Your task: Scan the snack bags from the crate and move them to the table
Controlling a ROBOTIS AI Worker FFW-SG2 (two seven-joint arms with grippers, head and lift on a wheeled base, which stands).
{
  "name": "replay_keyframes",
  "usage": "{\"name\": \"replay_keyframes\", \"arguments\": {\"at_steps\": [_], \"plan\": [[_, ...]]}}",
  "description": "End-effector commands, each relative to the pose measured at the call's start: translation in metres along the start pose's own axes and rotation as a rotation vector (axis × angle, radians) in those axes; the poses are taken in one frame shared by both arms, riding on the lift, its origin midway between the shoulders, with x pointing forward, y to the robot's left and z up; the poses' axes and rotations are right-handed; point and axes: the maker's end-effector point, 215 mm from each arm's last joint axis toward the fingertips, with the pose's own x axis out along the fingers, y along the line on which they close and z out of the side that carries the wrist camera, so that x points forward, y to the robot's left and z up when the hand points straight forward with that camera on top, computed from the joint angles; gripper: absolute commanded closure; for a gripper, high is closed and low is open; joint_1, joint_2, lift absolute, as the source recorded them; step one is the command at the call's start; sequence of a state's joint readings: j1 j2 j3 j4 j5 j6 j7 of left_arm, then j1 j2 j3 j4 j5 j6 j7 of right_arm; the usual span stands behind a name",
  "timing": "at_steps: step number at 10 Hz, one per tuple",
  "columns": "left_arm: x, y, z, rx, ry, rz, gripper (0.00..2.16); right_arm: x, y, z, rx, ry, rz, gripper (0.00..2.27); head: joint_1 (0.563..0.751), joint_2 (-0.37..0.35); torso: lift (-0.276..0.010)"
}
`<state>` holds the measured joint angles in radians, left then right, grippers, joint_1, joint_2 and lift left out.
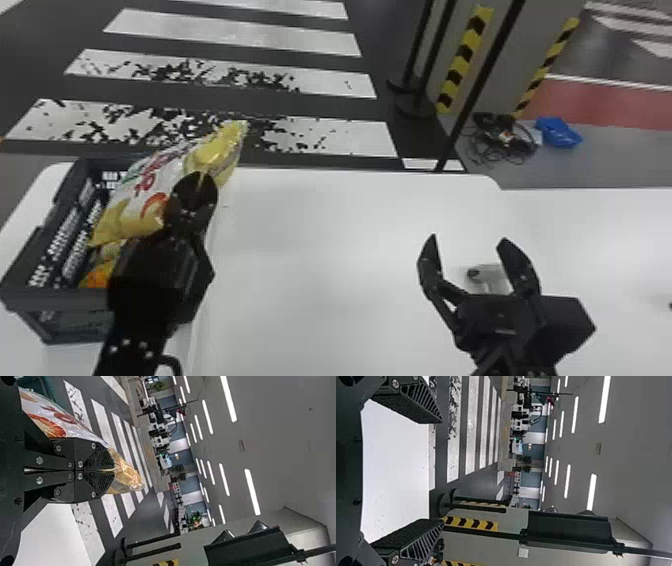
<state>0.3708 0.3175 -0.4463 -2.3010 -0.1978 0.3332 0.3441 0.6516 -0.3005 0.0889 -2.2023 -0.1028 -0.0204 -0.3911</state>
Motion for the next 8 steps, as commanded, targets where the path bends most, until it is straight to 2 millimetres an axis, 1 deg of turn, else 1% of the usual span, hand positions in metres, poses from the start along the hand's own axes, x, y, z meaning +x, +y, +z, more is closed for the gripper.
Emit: {"name": "replay_keyframes", "arguments": {"at_steps": [1,2,3,5,6,7,8], "plan": [[0.001,-0.010,0.009,0.014,-0.013,-0.024,1.82,0.001,0.000,0.000,-0.002,0.001,0.000,0.11,0.695,-0.214,-0.095],[0.003,-0.018,0.009,0.019,-0.005,-0.045,1.82,0.001,-0.001,0.000,-0.001,0.001,-0.002,0.11,0.695,-0.221,-0.095],[0.005,-0.031,0.014,0.017,-0.010,-0.079,1.82,0.001,-0.001,0.001,0.001,-0.002,-0.003,0.11,0.695,-0.234,-0.095],[0.009,-0.052,0.031,0.007,-0.037,-0.138,1.82,0.001,-0.001,-0.002,-0.001,0.004,-0.003,0.11,0.695,-0.264,-0.095],[0.010,-0.068,0.040,0.001,-0.052,-0.181,1.82,0.001,-0.002,0.000,0.001,0.001,-0.004,0.11,0.695,-0.282,-0.095],[0.012,-0.084,0.043,-0.004,-0.046,-0.228,1.82,0.000,-0.002,-0.001,0.002,0.003,-0.005,0.11,0.695,-0.290,-0.095],[0.014,-0.099,0.045,-0.006,-0.045,-0.275,1.82,0.000,-0.002,-0.002,0.002,0.004,-0.007,0.11,0.695,-0.317,-0.095]]}}
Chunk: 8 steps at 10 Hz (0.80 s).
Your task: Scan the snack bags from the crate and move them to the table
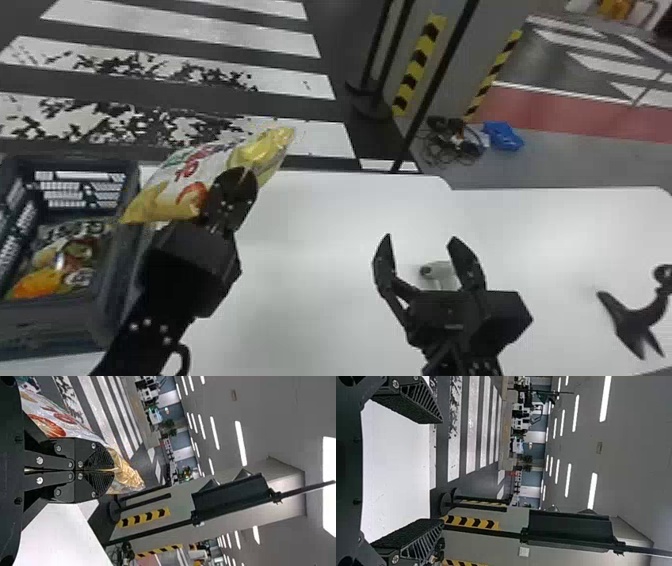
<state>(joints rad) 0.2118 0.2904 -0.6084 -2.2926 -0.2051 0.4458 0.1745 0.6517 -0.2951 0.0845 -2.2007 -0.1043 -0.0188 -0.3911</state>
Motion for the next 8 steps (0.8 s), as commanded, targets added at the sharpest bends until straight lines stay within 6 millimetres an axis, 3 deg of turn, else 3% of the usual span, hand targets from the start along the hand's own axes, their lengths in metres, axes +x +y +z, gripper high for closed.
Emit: {"name": "replay_keyframes", "arguments": {"at_steps": [1,5,8], "plan": [[0.008,-0.015,-0.003,-0.015,0.008,-0.043,1.82,0.000,-0.002,-0.001,-0.001,0.002,-0.004,0.11,0.695,-0.340,-0.095],[0.016,-0.076,-0.049,-0.044,0.089,-0.203,1.82,0.002,-0.004,-0.007,-0.006,0.011,-0.011,0.11,0.695,-0.350,-0.095],[0.022,-0.125,-0.061,-0.054,0.086,-0.304,1.82,0.003,-0.008,-0.010,-0.014,0.017,-0.015,0.11,0.695,-0.350,-0.095]]}}
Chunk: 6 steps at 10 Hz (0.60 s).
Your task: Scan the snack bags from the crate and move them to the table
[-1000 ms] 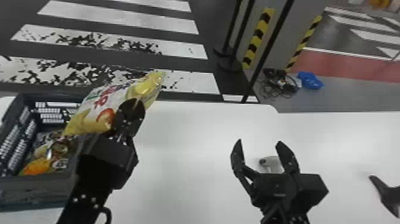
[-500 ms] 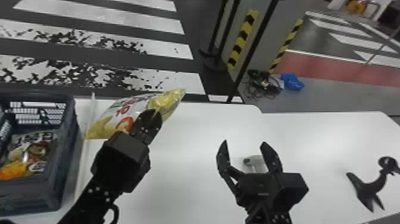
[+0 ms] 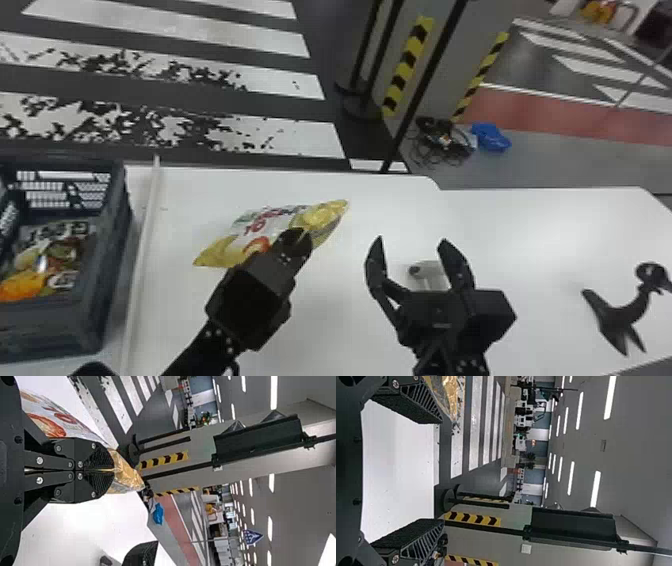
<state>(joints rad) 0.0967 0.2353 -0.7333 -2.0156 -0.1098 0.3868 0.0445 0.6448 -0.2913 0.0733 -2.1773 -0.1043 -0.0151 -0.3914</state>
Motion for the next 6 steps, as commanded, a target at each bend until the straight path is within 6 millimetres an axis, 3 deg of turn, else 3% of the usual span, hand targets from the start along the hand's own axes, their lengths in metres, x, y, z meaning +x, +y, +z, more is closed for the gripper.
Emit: {"name": "replay_keyframes", "arguments": {"at_steps": [1,4,6], "plan": [[0.011,-0.019,-0.004,-0.006,-0.004,-0.040,1.82,0.000,-0.001,-0.002,-0.004,0.006,-0.002,0.11,0.695,-0.350,-0.095],[0.023,-0.053,-0.025,-0.034,0.009,-0.111,1.82,0.001,-0.005,-0.004,-0.014,0.010,-0.008,0.11,0.695,-0.350,-0.095],[0.026,-0.063,-0.041,-0.044,0.020,-0.131,1.82,0.003,-0.006,-0.009,-0.020,0.017,-0.010,0.11,0.695,-0.350,-0.095]]}}
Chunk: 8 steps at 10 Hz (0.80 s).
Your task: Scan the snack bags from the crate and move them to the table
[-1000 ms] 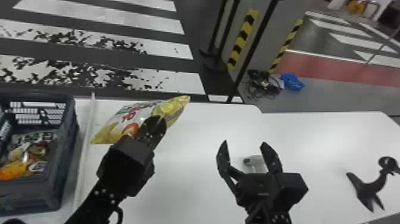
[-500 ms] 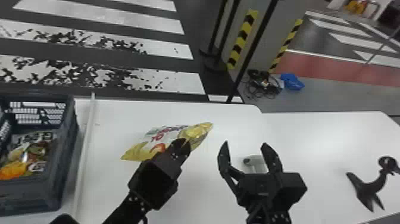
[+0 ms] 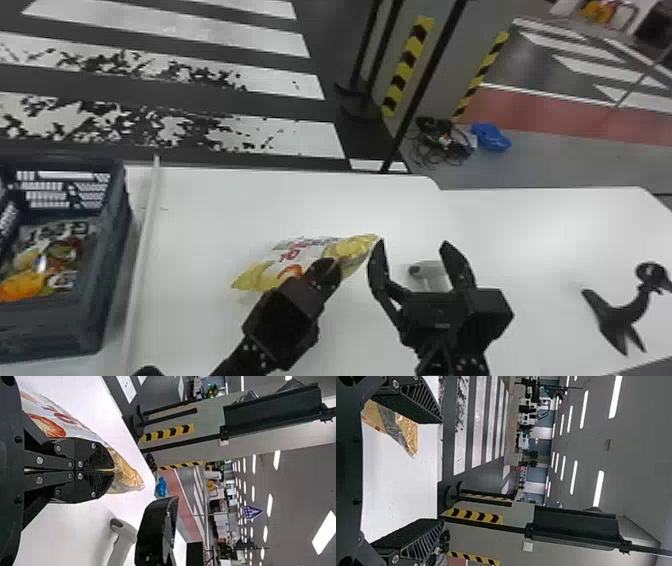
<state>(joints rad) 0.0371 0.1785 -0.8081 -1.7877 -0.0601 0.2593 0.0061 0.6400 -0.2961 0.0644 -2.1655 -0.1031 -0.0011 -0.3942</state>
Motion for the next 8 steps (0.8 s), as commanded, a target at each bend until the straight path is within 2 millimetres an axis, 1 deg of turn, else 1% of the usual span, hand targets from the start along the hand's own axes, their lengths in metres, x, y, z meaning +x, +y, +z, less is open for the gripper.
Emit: {"name": "replay_keyframes", "arguments": {"at_steps": [1,4,5,7,8], "plan": [[0.000,-0.001,-0.009,0.000,0.007,0.000,1.82,0.001,0.000,-0.002,-0.003,0.003,-0.001,0.11,0.695,-0.350,-0.095],[-0.005,0.005,-0.020,-0.005,0.024,0.021,1.81,0.001,0.001,-0.002,-0.001,0.003,0.001,0.11,0.695,-0.350,-0.095],[-0.005,0.004,-0.025,-0.021,0.034,0.020,1.61,0.001,0.002,-0.002,0.000,0.003,0.002,0.11,0.695,-0.350,-0.095],[-0.004,0.001,-0.032,-0.062,0.045,0.010,1.55,0.000,0.002,-0.003,-0.005,0.006,0.003,0.11,0.695,-0.350,-0.095],[-0.005,0.001,-0.032,-0.070,0.049,0.012,0.58,-0.001,0.002,-0.002,-0.003,0.005,0.003,0.11,0.695,-0.350,-0.095]]}}
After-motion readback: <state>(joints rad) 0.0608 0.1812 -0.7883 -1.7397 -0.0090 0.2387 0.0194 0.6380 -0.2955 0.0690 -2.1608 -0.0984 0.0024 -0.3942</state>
